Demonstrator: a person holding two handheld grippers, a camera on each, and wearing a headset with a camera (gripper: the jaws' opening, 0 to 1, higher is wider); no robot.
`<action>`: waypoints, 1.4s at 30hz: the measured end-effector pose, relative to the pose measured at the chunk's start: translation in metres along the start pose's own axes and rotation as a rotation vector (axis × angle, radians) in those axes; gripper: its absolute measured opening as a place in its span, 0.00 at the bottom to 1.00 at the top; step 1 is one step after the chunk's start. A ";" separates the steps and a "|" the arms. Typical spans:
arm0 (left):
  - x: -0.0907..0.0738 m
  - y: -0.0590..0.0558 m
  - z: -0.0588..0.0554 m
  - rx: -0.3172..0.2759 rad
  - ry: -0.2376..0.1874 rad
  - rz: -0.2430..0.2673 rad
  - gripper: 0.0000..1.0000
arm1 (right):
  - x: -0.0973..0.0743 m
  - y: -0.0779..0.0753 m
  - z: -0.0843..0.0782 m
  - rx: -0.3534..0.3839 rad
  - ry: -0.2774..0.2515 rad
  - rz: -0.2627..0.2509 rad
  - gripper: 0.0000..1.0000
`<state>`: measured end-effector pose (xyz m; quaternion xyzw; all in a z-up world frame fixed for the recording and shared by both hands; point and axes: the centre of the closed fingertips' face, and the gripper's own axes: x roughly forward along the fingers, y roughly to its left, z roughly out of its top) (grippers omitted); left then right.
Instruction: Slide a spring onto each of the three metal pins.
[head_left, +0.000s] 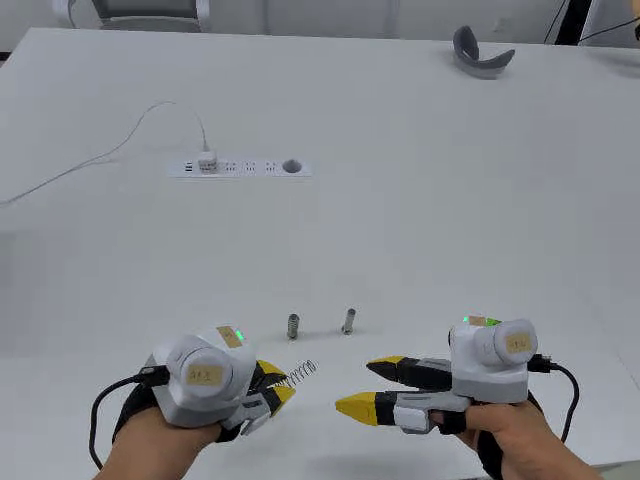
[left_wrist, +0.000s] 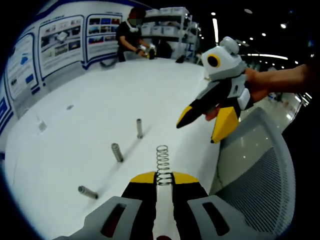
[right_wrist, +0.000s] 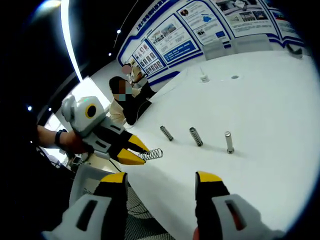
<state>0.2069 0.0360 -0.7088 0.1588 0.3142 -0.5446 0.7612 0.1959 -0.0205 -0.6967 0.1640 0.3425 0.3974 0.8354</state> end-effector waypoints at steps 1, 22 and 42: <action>0.000 -0.002 0.001 0.007 -0.002 -0.005 0.11 | 0.001 0.002 0.002 0.011 -0.006 0.011 0.54; 0.001 -0.040 0.030 0.122 -0.034 -0.085 0.11 | 0.003 0.024 0.011 0.084 -0.030 0.140 0.21; 0.001 -0.041 0.030 0.153 -0.026 -0.102 0.11 | -0.002 0.030 0.016 0.084 -0.034 0.168 0.13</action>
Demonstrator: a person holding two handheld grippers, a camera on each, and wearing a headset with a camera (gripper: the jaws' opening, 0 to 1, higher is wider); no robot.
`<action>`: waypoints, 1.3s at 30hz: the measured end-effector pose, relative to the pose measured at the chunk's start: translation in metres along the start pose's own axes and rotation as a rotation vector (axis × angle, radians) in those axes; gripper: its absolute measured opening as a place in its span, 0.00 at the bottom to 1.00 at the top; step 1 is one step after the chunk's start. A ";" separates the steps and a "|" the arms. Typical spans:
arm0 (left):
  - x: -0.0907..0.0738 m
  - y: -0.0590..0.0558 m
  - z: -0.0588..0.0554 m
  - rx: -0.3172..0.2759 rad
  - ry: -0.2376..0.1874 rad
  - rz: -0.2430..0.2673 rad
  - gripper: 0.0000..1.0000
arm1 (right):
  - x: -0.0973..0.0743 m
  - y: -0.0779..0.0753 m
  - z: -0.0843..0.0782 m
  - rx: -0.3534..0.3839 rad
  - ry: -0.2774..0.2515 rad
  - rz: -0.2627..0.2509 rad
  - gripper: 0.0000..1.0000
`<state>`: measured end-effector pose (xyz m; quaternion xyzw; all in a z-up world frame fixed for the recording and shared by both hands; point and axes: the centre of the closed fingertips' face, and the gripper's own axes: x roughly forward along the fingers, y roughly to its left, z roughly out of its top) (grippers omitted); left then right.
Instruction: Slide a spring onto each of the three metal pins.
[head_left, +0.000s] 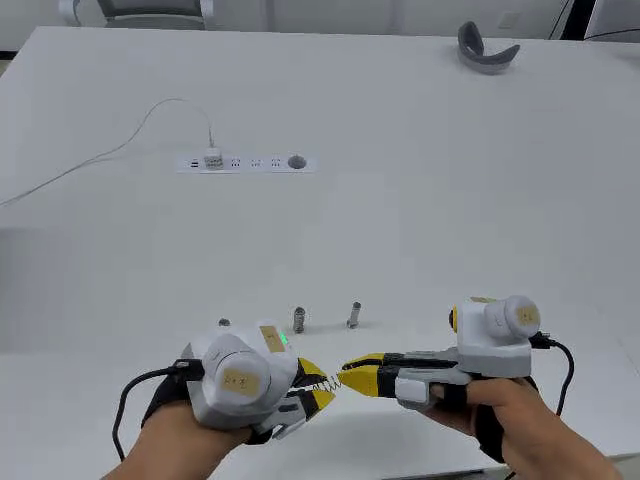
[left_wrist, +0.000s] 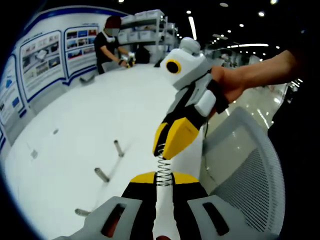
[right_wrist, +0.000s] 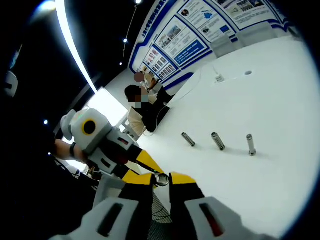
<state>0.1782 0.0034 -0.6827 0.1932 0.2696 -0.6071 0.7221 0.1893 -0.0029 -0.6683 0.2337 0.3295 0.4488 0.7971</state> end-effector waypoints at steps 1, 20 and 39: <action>0.000 0.000 0.000 0.002 0.000 -0.001 0.11 | 0.000 0.000 0.000 -0.001 0.001 0.000 0.13; -0.001 0.003 0.002 -0.023 -0.023 -0.022 0.10 | 0.001 0.009 0.007 -0.077 0.068 0.017 0.12; 0.008 0.004 0.040 -0.053 -0.144 -0.116 0.10 | -0.013 0.020 0.030 -0.487 0.417 0.043 0.12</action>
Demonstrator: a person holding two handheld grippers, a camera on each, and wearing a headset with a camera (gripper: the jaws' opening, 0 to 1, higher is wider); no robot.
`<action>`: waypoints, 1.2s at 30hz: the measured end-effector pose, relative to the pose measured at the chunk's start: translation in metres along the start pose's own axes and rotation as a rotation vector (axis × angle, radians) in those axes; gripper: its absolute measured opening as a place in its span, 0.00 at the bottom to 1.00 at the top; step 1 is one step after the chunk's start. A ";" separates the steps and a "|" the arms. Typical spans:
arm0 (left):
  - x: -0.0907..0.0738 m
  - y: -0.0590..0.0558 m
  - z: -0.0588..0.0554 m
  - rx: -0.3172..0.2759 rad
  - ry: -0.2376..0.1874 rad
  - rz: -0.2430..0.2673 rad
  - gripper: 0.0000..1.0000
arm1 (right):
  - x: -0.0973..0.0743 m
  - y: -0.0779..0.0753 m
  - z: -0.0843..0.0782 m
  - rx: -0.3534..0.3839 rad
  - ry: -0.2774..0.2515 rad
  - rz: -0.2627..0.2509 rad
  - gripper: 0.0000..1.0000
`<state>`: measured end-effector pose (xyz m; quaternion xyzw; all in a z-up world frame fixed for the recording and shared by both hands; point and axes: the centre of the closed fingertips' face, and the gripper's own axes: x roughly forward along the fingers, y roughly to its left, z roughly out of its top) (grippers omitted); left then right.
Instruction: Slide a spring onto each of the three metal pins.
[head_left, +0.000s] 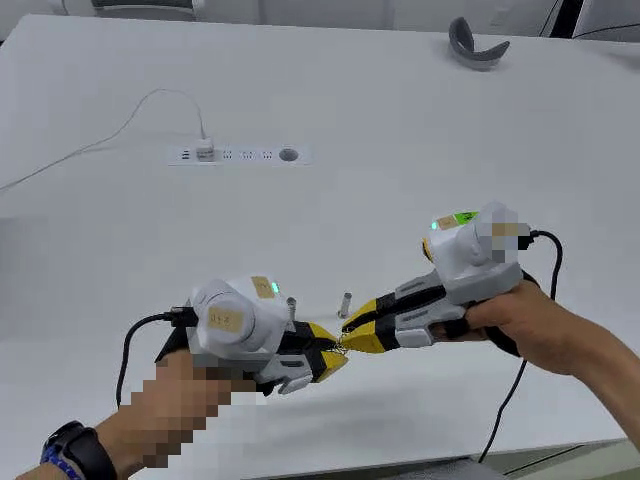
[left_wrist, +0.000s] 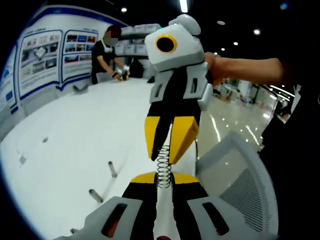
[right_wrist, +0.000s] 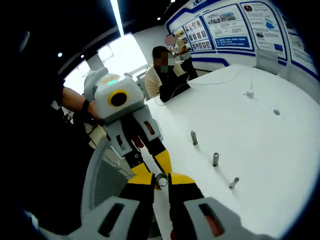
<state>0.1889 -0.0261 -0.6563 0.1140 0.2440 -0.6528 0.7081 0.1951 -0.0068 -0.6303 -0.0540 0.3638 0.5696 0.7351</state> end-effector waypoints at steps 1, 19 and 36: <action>0.001 0.000 0.000 0.003 0.000 -0.004 0.10 | 0.001 0.001 -0.001 -0.023 0.026 0.006 0.12; -0.001 -0.009 -0.003 0.039 0.017 -0.043 0.10 | 0.011 0.008 -0.017 -0.143 0.165 0.053 0.12; -0.008 0.002 -0.022 -0.021 0.027 0.010 0.19 | 0.002 -0.008 -0.032 -0.086 0.137 -0.035 0.12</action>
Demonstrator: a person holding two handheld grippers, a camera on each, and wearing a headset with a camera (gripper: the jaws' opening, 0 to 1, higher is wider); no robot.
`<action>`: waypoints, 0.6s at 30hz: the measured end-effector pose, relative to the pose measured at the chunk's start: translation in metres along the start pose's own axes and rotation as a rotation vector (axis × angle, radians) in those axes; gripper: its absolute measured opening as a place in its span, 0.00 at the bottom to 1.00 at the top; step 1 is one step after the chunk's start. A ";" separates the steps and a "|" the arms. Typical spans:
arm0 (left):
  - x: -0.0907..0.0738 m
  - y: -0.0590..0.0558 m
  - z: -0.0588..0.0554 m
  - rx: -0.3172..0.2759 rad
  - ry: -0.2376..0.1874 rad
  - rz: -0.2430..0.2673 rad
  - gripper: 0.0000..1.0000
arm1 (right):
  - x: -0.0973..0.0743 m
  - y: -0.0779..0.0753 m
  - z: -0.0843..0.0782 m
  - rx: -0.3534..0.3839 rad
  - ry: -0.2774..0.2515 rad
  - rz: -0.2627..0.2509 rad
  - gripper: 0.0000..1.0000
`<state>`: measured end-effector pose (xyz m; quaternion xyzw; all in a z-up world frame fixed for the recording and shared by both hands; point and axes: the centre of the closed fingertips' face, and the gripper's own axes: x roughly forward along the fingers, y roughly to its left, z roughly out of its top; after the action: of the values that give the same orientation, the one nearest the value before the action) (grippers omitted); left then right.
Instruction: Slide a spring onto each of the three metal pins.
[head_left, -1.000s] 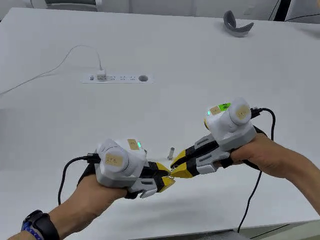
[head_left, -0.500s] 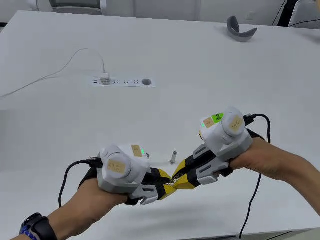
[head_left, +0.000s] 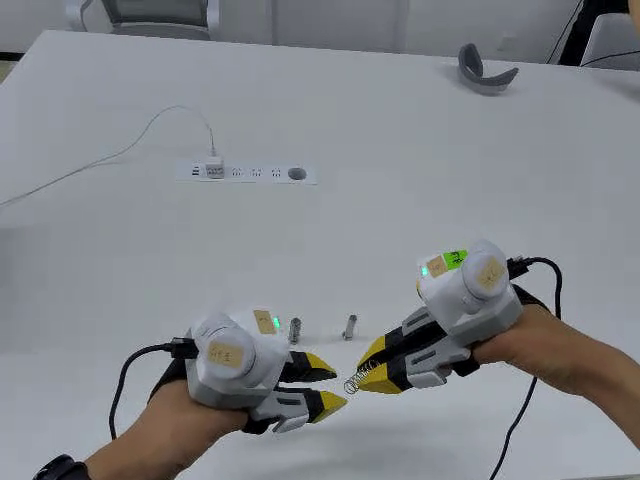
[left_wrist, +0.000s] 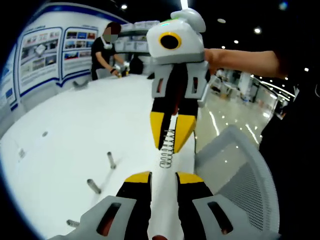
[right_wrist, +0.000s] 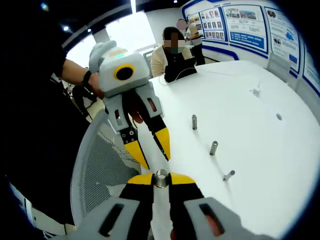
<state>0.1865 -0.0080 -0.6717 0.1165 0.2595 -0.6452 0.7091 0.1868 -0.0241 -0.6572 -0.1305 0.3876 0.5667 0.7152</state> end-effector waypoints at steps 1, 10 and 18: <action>-0.001 0.002 -0.001 -0.009 -0.002 0.005 0.20 | -0.001 -0.002 -0.002 0.004 0.001 -0.005 0.12; -0.013 0.019 -0.013 -0.054 0.002 0.080 0.26 | -0.004 -0.019 -0.019 0.053 0.022 -0.085 0.12; -0.027 0.033 -0.031 -0.094 0.021 0.136 0.32 | -0.006 -0.035 -0.034 0.089 0.047 -0.139 0.12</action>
<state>0.2109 0.0350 -0.6890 0.1069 0.2884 -0.5814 0.7533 0.2043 -0.0607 -0.6839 -0.1384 0.4193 0.4946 0.7486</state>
